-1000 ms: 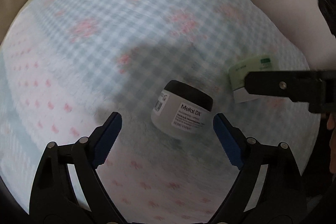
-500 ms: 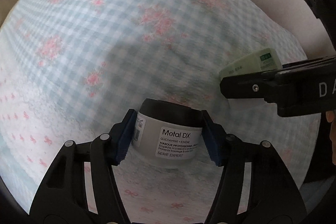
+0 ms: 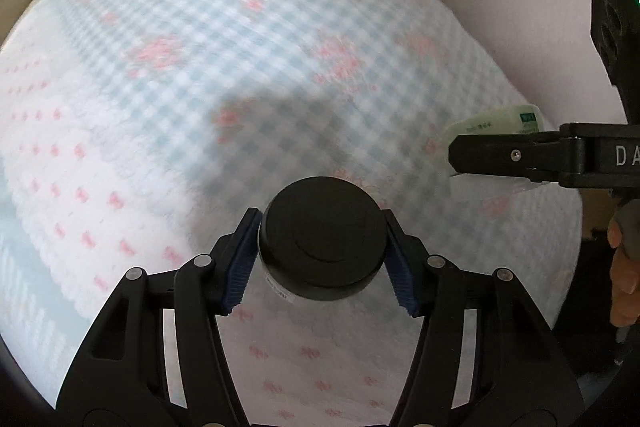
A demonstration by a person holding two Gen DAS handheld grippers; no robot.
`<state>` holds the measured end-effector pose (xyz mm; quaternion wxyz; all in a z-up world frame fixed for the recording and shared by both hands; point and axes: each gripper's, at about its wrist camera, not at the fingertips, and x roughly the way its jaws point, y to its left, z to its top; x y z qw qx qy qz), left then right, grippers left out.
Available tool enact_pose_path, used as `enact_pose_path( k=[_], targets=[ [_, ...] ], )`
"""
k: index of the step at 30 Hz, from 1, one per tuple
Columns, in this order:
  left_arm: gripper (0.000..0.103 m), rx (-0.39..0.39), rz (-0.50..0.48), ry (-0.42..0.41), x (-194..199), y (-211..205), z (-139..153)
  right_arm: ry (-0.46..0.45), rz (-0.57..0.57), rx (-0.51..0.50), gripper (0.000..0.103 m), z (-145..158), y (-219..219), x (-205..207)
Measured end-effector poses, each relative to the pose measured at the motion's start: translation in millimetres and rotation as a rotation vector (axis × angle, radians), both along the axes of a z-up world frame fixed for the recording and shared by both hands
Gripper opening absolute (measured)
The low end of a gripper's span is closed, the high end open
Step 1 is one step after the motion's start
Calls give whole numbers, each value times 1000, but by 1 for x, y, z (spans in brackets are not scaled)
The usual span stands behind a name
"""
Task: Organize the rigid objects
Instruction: 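Carry the Metal DX jar and green jar over the cardboard box with both tools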
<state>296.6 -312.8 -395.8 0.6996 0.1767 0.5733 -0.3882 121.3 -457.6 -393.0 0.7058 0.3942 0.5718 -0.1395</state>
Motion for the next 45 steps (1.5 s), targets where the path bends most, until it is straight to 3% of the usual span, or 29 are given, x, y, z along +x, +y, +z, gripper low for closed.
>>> enact_pose_path(
  k=[10,15,23,28,34,45],
  targets=[
    [55,-87,242,-82,-35,58,102,-120,94,-68,66,79,30,-7],
    [55,-109,371,-147,-62,104,158,-203,226,-125,66,139,65,-8],
    [55,-104,568,-240,-101,199,214,-295,456,-148,66,193,145,-8],
    [55,-120,688,-239,-117,269,225,-331,573,-128,66,209,210,0],
    [55,-124,751,-231,-125,355,213,-357,660,-136,66,212,292,6],
    [55,-107,735,-157,-75,489,162,-285,569,-136,66,174,399,33]
  ],
)
